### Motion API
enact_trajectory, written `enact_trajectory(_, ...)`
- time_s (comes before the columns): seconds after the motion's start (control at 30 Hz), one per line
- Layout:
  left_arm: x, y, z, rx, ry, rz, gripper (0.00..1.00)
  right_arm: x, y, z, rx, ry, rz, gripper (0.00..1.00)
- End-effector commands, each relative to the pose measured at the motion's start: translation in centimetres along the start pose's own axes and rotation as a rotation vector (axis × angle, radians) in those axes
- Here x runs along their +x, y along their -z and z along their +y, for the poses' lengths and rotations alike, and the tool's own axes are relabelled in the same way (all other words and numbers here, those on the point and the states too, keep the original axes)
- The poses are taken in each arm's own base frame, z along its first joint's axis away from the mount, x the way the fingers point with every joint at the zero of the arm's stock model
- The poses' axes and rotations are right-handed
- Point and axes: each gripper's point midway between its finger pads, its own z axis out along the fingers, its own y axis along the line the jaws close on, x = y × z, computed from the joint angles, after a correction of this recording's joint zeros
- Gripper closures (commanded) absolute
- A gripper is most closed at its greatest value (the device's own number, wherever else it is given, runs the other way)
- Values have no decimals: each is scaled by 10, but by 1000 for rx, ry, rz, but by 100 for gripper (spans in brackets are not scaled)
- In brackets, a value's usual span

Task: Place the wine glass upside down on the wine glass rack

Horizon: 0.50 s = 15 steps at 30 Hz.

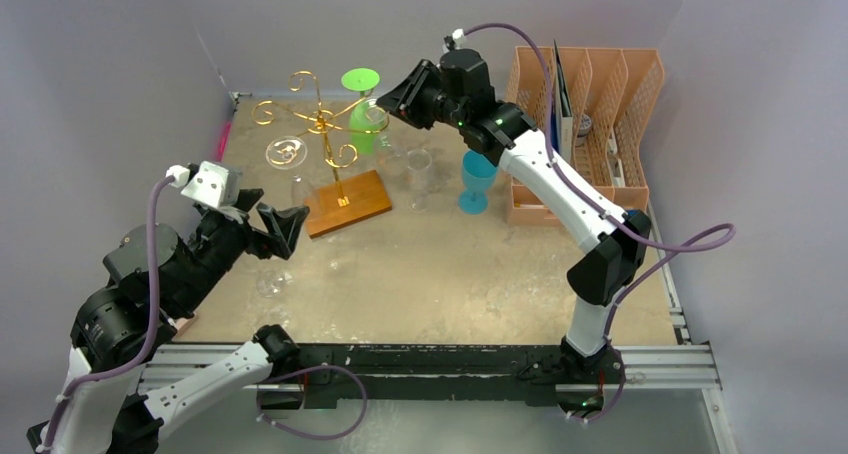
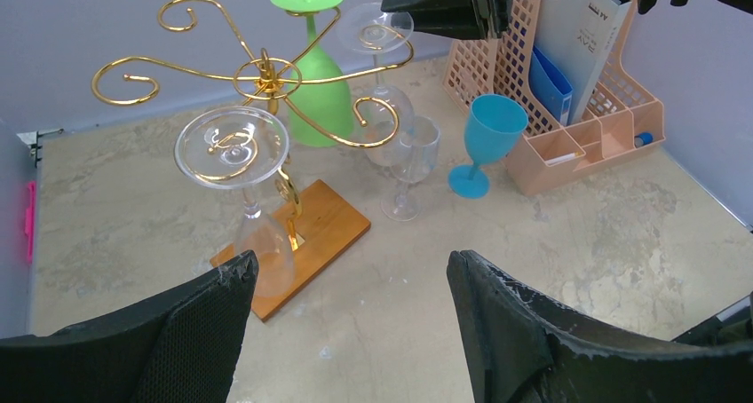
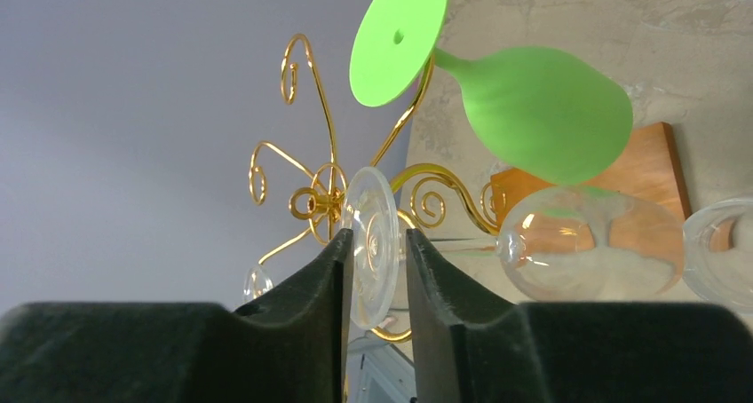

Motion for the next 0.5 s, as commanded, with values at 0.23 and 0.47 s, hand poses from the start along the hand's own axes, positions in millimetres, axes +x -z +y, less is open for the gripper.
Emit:
enact_trajectory(0.23, -1, 4, 5, -14, -12, -1, 22, -23, 22, 17, -20, 38, -81, 55)
enact_trajectory(0.47, -14, 20, 17, -49, -61, -5, 22, -28, 42, 10, 4, 73, -120, 43)
